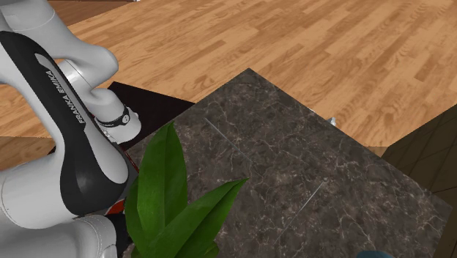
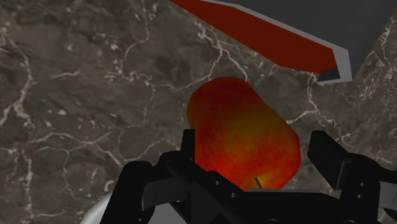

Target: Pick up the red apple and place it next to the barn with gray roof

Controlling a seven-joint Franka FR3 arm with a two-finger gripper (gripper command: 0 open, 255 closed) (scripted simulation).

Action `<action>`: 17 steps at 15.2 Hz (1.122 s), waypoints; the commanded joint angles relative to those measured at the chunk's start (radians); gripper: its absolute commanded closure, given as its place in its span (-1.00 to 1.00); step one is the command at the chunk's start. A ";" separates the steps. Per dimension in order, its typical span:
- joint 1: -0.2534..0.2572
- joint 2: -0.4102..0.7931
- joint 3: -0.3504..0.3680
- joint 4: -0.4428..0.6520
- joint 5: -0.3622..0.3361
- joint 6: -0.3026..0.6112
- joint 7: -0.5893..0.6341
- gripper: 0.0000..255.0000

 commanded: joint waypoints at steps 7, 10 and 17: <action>-0.005 -0.010 -0.005 0.056 -0.011 -0.065 0.007 -1.00; -0.010 -0.014 -0.010 0.111 -0.018 -0.125 0.011 -1.00; -0.010 -0.014 -0.010 0.111 -0.018 -0.125 0.011 -1.00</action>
